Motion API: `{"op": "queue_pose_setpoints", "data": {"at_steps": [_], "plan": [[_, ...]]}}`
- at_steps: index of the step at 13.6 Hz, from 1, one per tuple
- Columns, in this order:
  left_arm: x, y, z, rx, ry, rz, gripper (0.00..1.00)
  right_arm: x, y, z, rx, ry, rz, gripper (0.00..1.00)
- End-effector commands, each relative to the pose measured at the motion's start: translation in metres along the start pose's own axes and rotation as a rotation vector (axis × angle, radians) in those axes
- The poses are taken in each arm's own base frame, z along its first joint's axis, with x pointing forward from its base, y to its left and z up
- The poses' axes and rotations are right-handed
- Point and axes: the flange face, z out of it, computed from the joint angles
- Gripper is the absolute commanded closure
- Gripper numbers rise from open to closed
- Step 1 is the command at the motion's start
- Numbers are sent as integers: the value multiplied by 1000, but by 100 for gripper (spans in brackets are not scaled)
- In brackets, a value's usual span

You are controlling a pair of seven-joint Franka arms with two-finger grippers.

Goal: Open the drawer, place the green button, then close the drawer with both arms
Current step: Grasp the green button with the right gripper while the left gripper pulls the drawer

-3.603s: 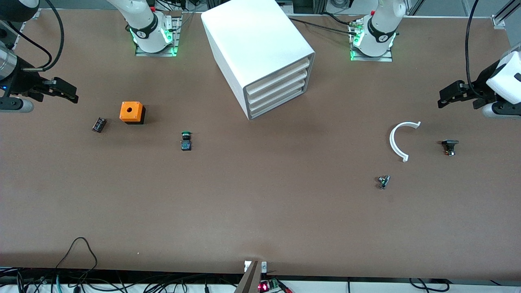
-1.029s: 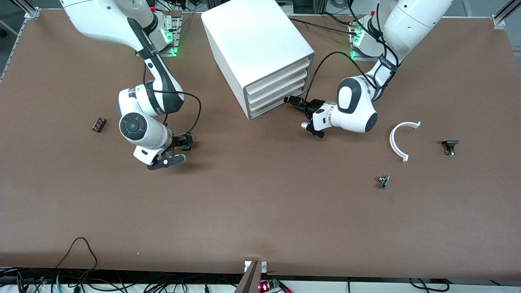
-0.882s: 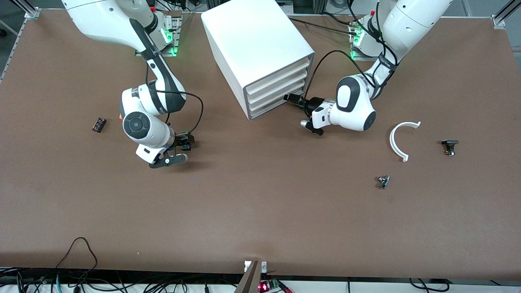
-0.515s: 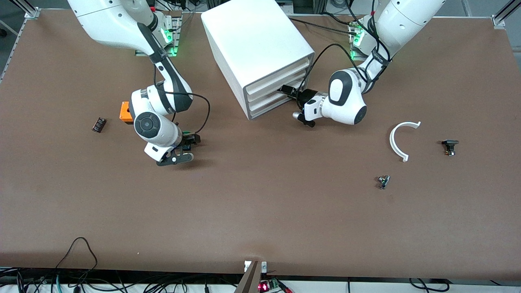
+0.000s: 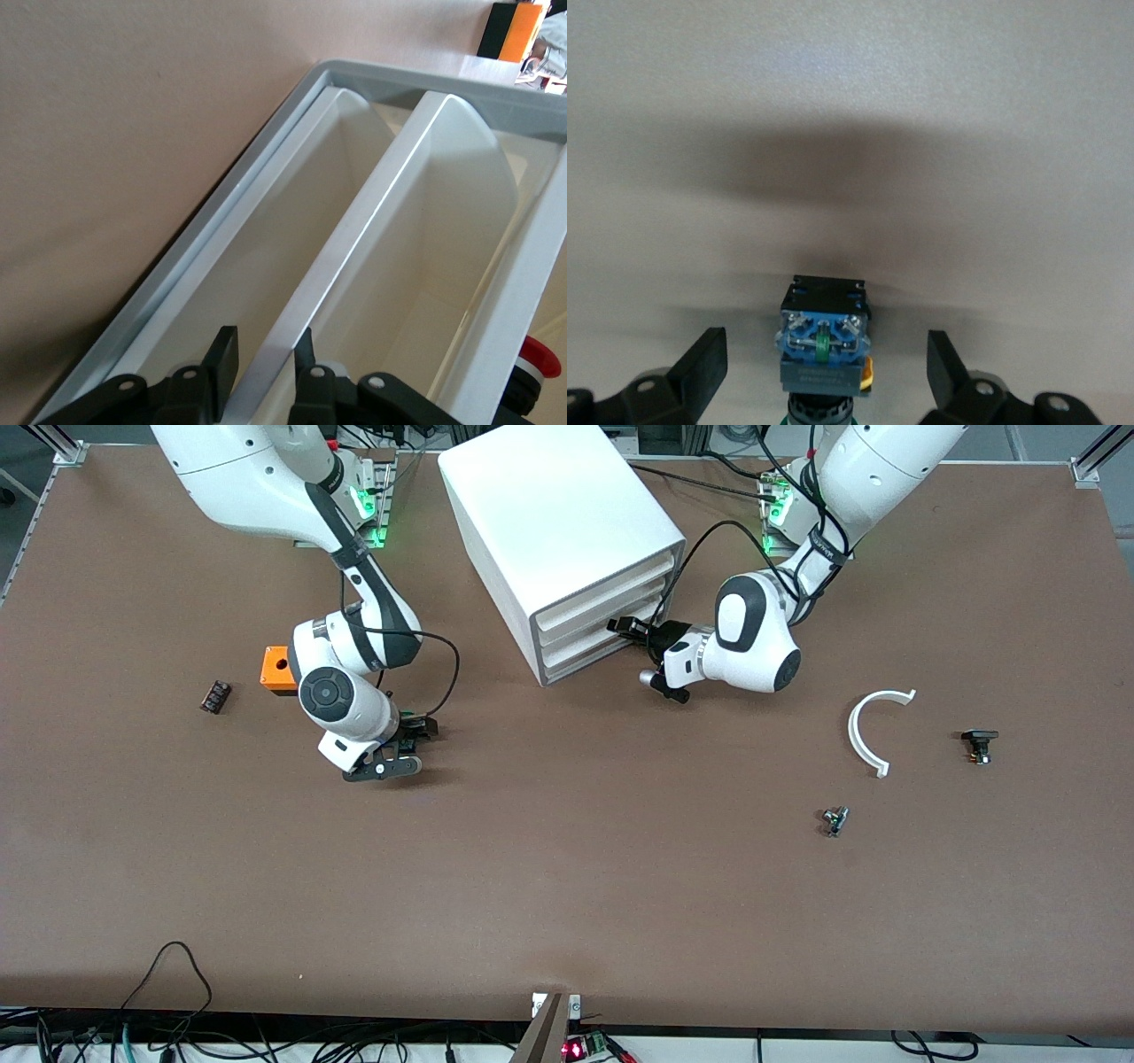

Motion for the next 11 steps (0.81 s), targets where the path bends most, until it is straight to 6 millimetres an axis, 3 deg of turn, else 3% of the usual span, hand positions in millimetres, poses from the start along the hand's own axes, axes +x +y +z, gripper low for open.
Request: {"op": "queue_pose_setpoints", "data": {"at_steps": [1,3,5,6,7,9,11], "plan": [[27,-30,-63,57,182,-26,100,-4,-2,0,9,5,29,4],[46,-40,-110,73,264,-21,100,-4,-2,0,6,2,21,18],[57,-37,-133,87,298,2,100,-4,-2,-1,5,3,15,31],[57,-37,-135,89,305,-8,58,-4,-2,0,3,2,11,37],[57,-36,-139,90,315,-2,4,-4,-2,0,3,2,11,42],[57,-33,-150,105,351,0,0,-4,-2,0,3,2,11,54],[55,-32,-187,121,433,-4,0,-3,-2,-1,3,5,10,64]]}}
